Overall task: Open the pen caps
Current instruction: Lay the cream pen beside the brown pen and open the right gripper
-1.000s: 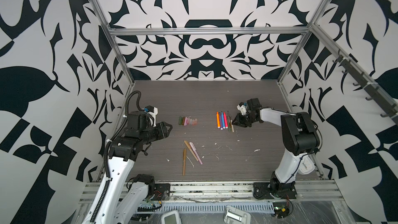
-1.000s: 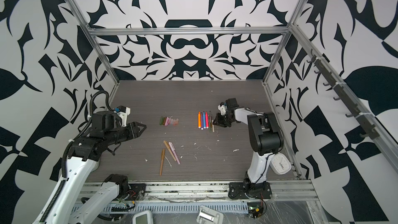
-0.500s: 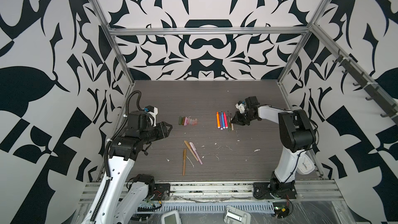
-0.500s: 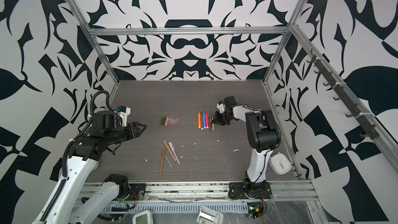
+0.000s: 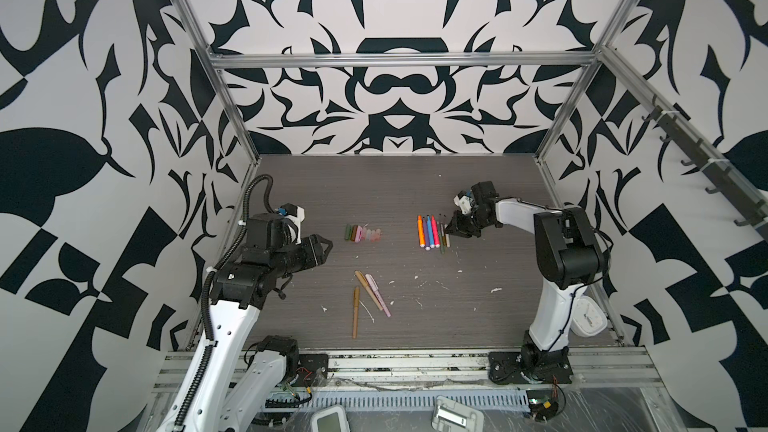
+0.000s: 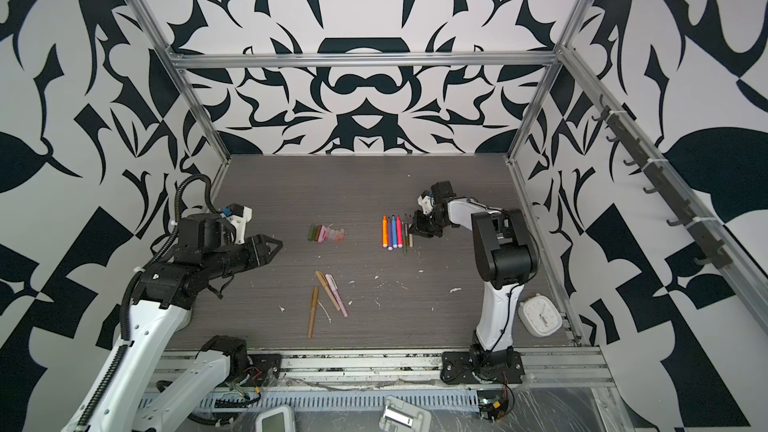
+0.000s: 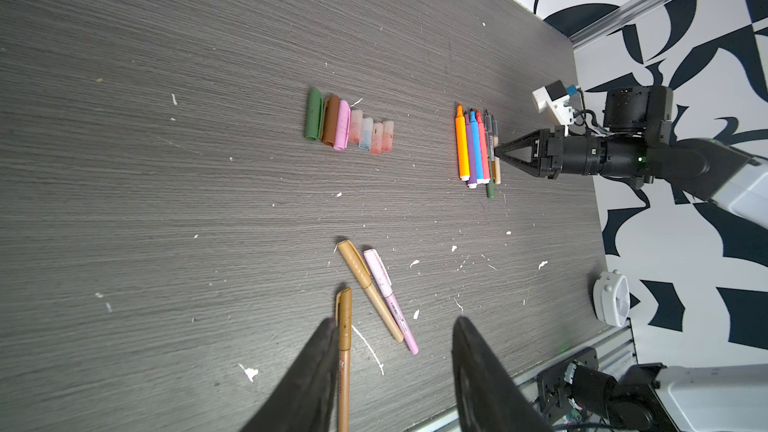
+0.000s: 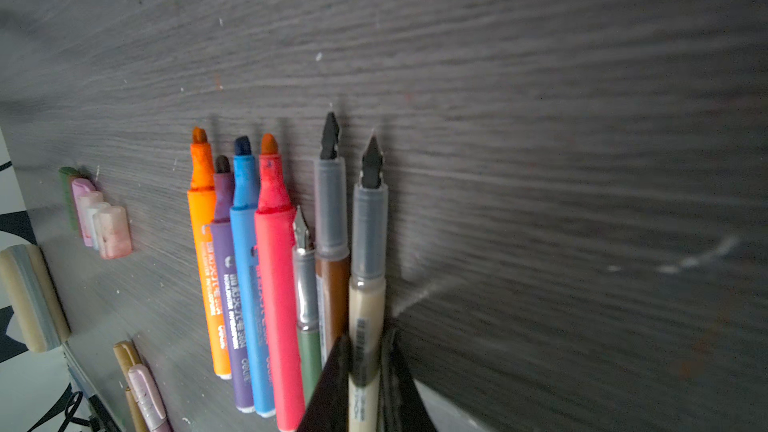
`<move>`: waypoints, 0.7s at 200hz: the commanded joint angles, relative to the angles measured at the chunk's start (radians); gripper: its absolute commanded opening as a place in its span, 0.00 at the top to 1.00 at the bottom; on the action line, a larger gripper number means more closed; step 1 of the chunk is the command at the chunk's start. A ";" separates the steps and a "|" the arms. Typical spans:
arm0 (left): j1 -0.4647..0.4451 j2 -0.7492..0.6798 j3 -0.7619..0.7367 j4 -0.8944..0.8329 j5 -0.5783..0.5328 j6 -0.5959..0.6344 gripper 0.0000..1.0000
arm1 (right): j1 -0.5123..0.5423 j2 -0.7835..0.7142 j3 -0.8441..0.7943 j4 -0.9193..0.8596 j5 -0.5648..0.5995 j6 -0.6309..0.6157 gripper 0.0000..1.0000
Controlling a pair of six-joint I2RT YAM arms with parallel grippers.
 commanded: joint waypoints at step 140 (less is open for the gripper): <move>0.002 -0.005 -0.015 -0.008 -0.008 -0.003 0.53 | 0.002 -0.031 0.022 0.025 -0.090 0.017 0.68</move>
